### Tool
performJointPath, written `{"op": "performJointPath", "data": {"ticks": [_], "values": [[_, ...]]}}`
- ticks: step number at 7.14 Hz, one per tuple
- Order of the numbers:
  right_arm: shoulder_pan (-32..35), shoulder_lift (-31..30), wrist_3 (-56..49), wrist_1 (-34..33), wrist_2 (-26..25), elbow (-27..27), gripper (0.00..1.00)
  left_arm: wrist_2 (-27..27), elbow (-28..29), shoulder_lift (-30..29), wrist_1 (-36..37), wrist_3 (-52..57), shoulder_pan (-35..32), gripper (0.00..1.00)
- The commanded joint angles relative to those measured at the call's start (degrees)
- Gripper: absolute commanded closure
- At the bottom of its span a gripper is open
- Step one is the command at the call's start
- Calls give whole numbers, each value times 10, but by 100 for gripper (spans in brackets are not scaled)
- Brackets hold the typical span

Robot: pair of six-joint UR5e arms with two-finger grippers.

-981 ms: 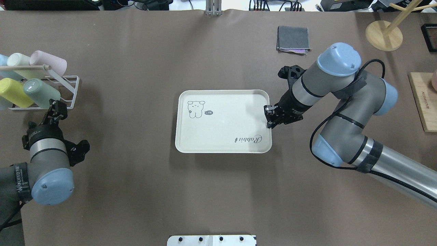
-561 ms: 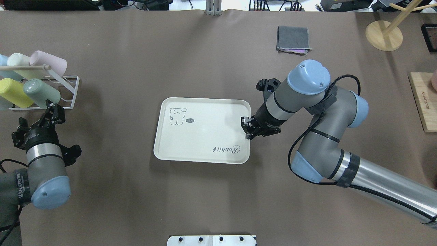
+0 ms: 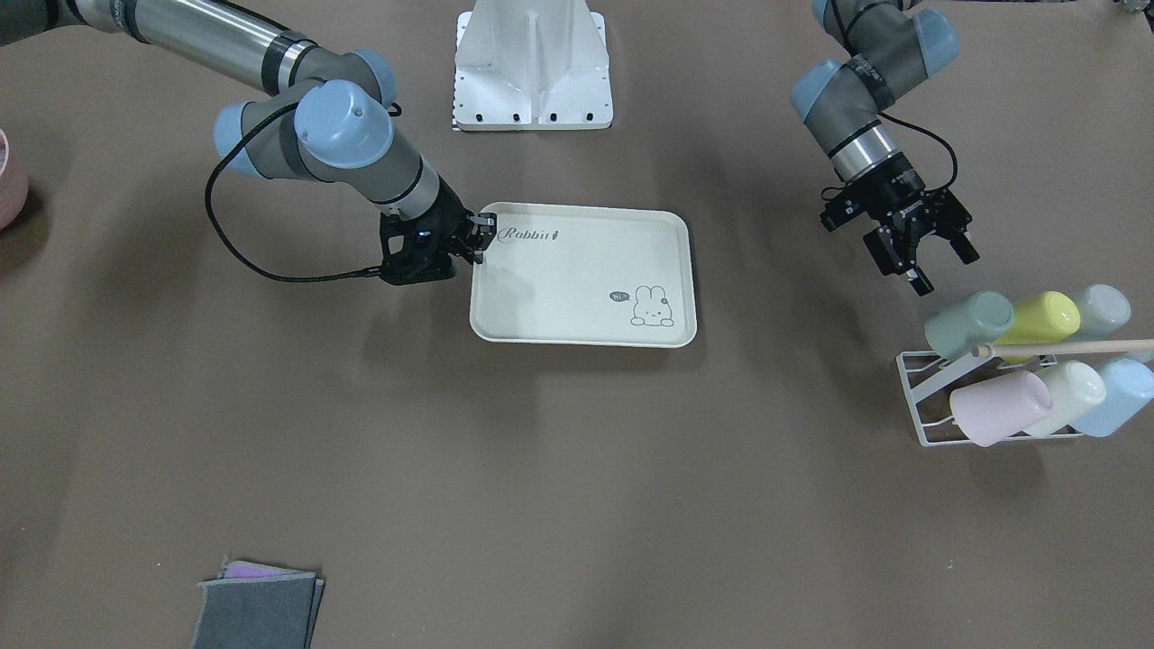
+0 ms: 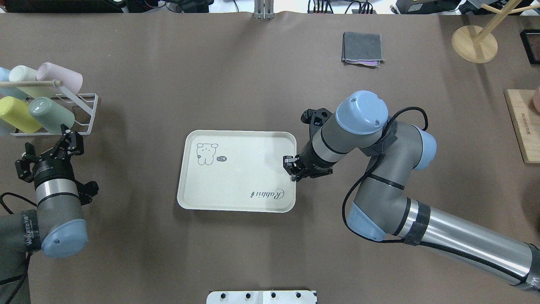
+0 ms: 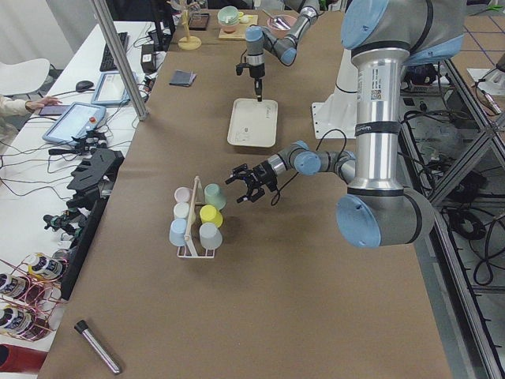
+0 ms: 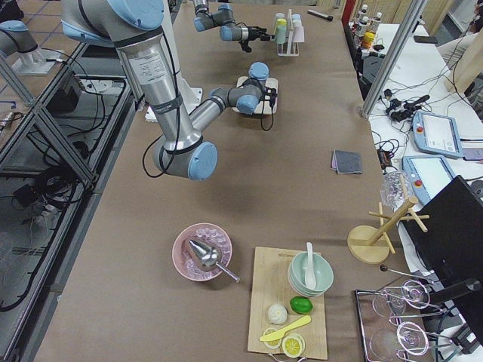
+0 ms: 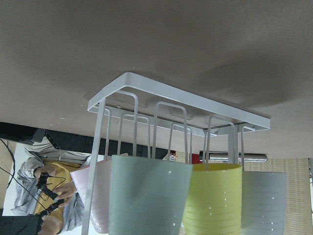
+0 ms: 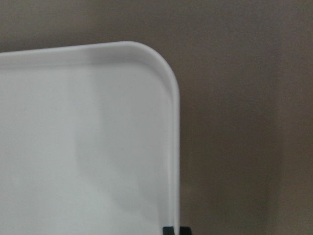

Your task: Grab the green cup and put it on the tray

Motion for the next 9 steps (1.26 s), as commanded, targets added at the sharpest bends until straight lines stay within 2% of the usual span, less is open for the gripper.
{"op": "performJointPath", "data": {"ticks": [1,2,3,4,6,7,9], "values": [[-6,0,-9,1,-7,-2,100,3,14,-1,-7,1,3,2],[-4,-2,-9,2,-6,-3,74,4,29,-2,-25,1,3,2],[0,-3,-9,2,-6,-3,17,4,45,-3,-48,1,3,2],[15,-4,-12,3,-4,-2,1,5,56,-3,-62,8,3,2],[69,-22,-91,0,19,3,1,5,59,-6,-80,55,1,2],[108,-34,-146,-5,53,3,1,25,60,-8,-91,76,-1,2],[185,-84,-266,-7,89,4,1,34,70,-14,-112,101,-4,2]]}}
